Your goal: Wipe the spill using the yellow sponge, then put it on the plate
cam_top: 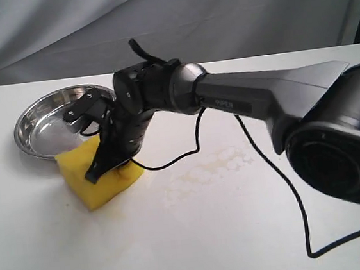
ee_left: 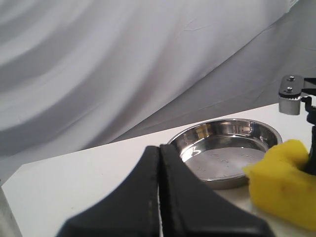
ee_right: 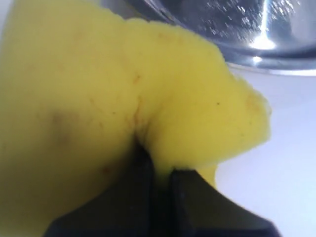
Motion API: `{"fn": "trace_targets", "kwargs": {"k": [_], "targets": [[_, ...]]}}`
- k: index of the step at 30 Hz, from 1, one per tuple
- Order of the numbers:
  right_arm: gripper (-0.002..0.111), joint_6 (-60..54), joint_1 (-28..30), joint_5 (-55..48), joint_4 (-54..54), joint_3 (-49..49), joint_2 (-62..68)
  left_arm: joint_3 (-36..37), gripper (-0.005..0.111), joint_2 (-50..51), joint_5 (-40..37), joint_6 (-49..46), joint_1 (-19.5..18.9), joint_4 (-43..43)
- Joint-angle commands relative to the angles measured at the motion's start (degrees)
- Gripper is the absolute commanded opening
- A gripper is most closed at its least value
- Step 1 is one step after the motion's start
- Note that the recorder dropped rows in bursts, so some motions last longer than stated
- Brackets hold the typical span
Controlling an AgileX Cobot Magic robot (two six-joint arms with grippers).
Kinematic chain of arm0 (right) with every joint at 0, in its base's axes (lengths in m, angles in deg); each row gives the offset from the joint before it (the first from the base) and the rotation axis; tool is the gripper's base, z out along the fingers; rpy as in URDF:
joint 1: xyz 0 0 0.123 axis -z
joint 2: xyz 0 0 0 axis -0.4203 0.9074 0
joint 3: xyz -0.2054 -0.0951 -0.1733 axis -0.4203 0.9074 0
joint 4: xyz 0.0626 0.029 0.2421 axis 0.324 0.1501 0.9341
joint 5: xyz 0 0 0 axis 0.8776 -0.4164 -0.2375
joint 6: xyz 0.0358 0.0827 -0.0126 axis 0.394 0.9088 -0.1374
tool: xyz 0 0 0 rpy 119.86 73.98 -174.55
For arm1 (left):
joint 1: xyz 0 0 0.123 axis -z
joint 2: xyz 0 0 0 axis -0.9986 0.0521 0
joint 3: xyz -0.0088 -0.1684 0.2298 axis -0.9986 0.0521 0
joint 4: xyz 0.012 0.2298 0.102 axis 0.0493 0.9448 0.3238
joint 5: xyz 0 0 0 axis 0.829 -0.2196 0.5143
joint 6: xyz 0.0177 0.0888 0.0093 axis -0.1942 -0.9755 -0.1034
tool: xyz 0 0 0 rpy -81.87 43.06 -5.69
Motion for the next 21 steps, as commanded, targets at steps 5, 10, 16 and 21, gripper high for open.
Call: {"fn": "trace_targets", "kwargs": {"k": [5, 10, 16, 21], "targets": [[0.000, -10.28, 4.23, -24.01, 8.68, 0.23, 0.23, 0.22, 0.000, -0.25, 0.42, 0.29, 0.20, -0.14], [0.000, -14.13, 0.99, -24.01, 17.33, 0.41, 0.23, 0.22, 0.000, -0.25, 0.42, 0.29, 0.20, -0.14], [0.000, -15.38, -6.87, -24.01, 12.92, 0.41, 0.23, 0.22, 0.000, -0.25, 0.42, 0.29, 0.20, -0.14], [0.000, -14.79, -11.98, -7.63, 6.46, 0.41, 0.23, 0.22, 0.000, -0.25, 0.42, 0.29, 0.20, -0.14]]}}
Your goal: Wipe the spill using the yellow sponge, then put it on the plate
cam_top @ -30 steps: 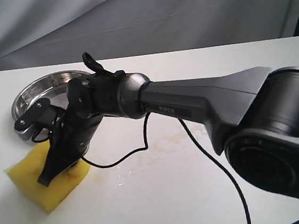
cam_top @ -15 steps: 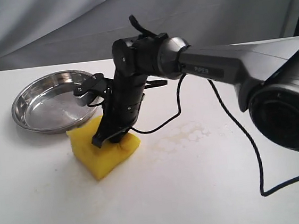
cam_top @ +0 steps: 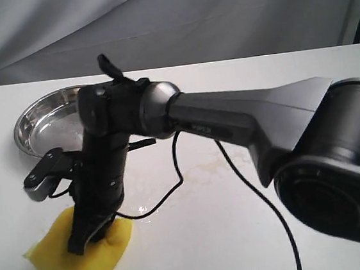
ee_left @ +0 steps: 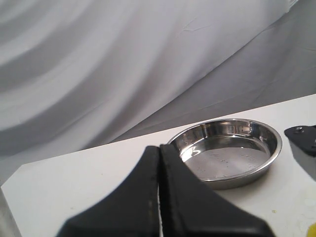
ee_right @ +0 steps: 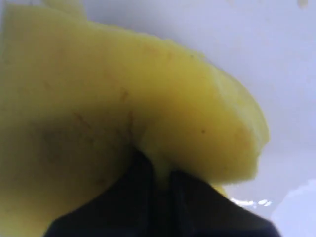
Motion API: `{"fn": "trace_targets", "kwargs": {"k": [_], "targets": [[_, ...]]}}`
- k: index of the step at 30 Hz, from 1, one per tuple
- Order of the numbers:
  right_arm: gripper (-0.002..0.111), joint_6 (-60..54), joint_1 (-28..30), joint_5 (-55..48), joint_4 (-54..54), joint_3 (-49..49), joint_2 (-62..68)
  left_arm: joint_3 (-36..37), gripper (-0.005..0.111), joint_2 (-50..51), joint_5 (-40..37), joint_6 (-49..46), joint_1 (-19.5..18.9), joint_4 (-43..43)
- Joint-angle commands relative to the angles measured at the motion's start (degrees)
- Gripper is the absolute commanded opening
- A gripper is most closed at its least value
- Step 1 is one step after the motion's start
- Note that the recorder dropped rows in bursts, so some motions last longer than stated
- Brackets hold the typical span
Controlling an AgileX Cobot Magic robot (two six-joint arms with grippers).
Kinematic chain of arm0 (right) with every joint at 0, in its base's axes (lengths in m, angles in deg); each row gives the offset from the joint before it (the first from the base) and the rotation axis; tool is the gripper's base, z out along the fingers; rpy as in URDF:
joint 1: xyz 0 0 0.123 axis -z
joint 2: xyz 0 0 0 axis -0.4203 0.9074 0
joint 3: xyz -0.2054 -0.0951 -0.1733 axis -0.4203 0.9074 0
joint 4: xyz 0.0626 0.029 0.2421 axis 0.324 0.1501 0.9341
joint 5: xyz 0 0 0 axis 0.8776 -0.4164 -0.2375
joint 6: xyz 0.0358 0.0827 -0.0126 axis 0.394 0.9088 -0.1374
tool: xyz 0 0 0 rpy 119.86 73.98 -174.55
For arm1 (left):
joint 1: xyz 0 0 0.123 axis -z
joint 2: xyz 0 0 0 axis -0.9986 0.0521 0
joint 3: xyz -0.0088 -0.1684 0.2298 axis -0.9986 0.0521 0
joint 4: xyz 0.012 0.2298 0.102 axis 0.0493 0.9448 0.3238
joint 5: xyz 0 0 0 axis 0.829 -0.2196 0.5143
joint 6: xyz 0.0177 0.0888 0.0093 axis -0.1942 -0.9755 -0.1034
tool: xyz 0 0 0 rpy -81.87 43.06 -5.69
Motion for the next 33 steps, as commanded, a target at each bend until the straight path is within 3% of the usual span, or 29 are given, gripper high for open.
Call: {"fn": "trace_targets", "kwargs": {"k": [1, 5, 11, 15, 22, 28, 33], "targets": [[0.000, 0.13, -3.92, 14.61, -5.44, 0.81, 0.77, 0.22, 0.000, -0.25, 0.42, 0.29, 0.20, -0.14], [0.000, 3.70, -4.37, 25.56, -11.45, 0.81, 1.02, 0.22, 0.000, -0.25, 0.42, 0.29, 0.20, -0.14], [0.000, 13.11, -3.22, 26.77, -26.97, 0.81, 2.86, 0.22, 0.000, -0.25, 0.42, 0.29, 0.20, -0.14], [0.000, 17.69, 0.06, 26.00, -29.28, 0.81, 3.65, 0.22, 0.000, -0.25, 0.42, 0.29, 0.20, -0.14], [0.000, 17.35, 6.27, 15.43, -29.06, 0.81, 3.52, 0.22, 0.000, -0.25, 0.42, 0.29, 0.20, -0.14], [0.000, 13.56, 4.84, 13.37, -28.61, 0.81, 3.52, 0.22, 0.000, -0.25, 0.42, 0.29, 0.20, -0.14], [0.000, 4.78, 2.32, 0.57, -22.54, 0.81, 1.98, 0.22, 0.000, -0.25, 0.42, 0.29, 0.20, -0.14]]}}
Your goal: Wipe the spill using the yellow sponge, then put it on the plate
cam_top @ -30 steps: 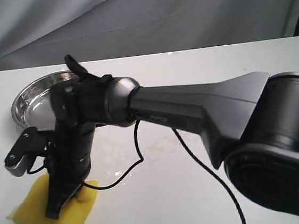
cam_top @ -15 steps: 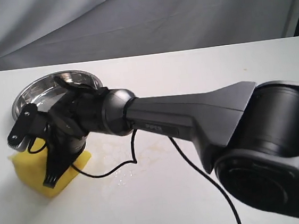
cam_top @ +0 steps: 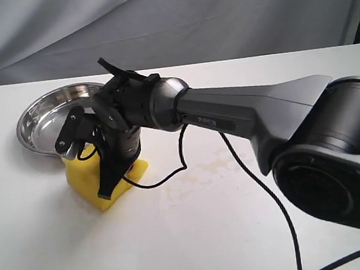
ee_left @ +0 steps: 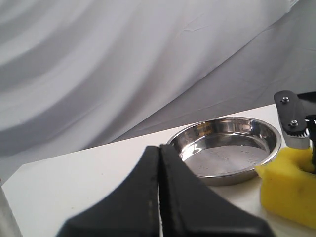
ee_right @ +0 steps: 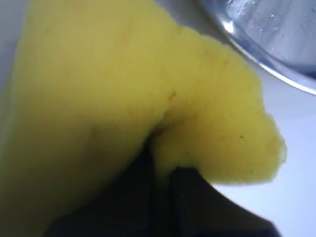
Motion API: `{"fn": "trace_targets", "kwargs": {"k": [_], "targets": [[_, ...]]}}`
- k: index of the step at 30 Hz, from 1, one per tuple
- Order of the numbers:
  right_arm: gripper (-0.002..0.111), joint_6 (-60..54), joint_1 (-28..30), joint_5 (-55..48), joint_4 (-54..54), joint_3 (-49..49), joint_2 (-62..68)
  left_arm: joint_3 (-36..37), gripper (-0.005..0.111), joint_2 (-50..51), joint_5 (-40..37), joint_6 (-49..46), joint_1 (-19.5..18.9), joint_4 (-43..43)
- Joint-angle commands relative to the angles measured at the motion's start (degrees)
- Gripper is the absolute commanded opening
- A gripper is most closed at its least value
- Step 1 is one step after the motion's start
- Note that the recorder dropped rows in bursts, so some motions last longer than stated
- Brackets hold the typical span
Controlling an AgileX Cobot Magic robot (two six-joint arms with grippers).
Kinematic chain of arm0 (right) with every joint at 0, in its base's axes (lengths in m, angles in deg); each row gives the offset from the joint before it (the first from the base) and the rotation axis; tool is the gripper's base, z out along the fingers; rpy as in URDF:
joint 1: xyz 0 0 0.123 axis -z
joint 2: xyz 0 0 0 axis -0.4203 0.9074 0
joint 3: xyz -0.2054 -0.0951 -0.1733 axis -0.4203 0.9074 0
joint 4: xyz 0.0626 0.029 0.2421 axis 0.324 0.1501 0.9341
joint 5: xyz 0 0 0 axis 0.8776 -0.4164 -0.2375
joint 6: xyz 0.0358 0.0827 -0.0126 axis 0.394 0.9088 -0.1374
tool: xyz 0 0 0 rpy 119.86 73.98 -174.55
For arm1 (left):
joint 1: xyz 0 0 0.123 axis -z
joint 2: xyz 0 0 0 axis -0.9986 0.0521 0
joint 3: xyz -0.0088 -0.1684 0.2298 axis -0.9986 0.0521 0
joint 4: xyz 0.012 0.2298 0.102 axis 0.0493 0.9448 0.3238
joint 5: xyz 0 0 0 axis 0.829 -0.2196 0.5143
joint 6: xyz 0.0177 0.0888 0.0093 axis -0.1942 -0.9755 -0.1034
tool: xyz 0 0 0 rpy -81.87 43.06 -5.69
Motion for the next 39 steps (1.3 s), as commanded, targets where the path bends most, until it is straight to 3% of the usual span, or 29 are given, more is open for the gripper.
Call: {"fn": "trace_targets", "kwargs": {"k": [1, 10, 15, 19, 25, 29, 39], "targets": [[0.000, -9.94, -2.05, -19.12, 7.62, 1.28, -0.44, 0.22, 0.000, -0.25, 0.42, 0.29, 0.20, -0.14], [0.000, -11.43, -8.68, -21.31, 14.81, 1.28, -0.29, 0.22, 0.000, -0.25, 0.42, 0.29, 0.20, -0.14], [0.000, -12.30, -12.85, -7.15, 14.14, 1.28, 0.75, 0.22, 0.000, -0.25, 0.42, 0.29, 0.20, -0.14], [0.000, -12.15, -13.60, -1.22, 7.07, 1.28, 0.90, 0.22, 0.000, -0.25, 0.42, 0.29, 0.20, -0.14], [0.000, -7.52, -10.39, -12.30, -4.63, 1.28, 0.90, 0.22, 0.000, -0.25, 0.42, 0.29, 0.20, -0.14], [0.000, -7.78, -6.88, -20.93, -4.87, 1.28, 0.90, 0.22, 0.000, -0.25, 0.42, 0.29, 0.20, -0.14], [0.000, -6.81, 2.64, -21.63, -9.60, 1.28, -1.05, 0.22, 0.000, -0.25, 0.42, 0.29, 0.20, -0.14]]}}
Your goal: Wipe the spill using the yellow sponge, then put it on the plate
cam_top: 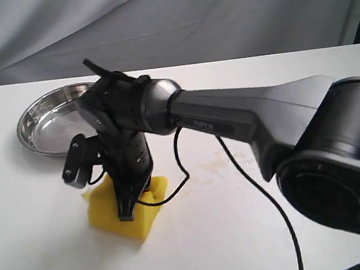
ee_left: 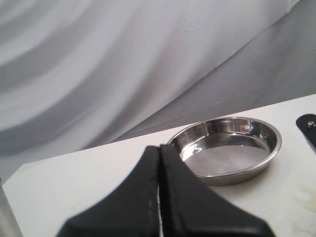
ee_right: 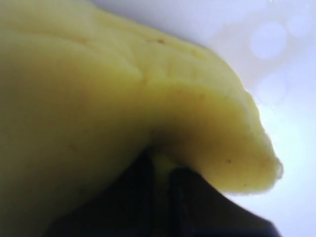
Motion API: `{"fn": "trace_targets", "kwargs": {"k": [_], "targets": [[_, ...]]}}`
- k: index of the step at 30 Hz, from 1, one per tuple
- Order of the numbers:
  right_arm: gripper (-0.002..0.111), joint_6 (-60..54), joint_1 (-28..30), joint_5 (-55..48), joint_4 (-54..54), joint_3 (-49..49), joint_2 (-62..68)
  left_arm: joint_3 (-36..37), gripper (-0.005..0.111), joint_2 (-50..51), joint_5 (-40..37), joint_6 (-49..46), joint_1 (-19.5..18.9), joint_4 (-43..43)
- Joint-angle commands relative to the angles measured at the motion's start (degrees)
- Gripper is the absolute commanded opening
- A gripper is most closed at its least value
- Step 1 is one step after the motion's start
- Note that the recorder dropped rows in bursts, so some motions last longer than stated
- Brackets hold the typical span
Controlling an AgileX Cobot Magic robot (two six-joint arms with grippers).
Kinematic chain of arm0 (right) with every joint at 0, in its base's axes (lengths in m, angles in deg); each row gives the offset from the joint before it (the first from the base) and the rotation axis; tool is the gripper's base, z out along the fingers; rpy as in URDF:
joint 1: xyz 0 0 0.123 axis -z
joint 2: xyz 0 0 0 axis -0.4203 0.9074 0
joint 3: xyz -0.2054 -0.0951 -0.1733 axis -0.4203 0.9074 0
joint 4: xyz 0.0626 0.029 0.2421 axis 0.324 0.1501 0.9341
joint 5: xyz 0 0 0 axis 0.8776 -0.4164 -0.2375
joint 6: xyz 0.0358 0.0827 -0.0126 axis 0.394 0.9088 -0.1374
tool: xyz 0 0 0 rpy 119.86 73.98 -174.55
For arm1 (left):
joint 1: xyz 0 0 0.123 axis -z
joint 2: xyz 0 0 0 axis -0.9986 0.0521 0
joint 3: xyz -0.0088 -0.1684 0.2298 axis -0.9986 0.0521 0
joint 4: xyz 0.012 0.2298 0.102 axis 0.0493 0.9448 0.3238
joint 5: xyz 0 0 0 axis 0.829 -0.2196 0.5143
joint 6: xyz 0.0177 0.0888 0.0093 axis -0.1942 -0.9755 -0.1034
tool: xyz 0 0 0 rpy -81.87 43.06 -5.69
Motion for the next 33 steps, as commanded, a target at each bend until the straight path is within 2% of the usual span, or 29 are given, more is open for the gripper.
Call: {"fn": "trace_targets", "kwargs": {"k": [1, 13, 17, 21, 25, 33], "targets": [[0.000, 0.94, 5.47, -4.17, -10.91, 1.07, 0.17, 0.22, 0.000, -0.25, 0.42, 0.29, 0.20, -0.14], [0.000, 1.26, 13.44, -4.17, -23.89, 4.79, -0.78, 0.22, 0.000, -0.25, 0.42, 0.29, 0.20, -0.14], [0.000, 2.77, 17.70, -4.17, -23.59, 6.86, -0.67, 0.22, 0.000, -0.25, 0.42, 0.29, 0.20, -0.14], [0.000, 3.30, 20.68, -4.17, -18.93, 7.08, -0.67, 0.22, 0.000, -0.25, 0.42, 0.29, 0.20, -0.14], [0.000, 2.01, 20.74, -4.17, -12.67, 7.08, -0.67, 0.22, 0.000, -0.25, 0.42, 0.29, 0.20, -0.14], [0.000, -5.08, 13.95, -3.76, 3.70, 7.08, -0.67, 0.22, 0.000, -0.25, 0.42, 0.29, 0.20, -0.14]]}}
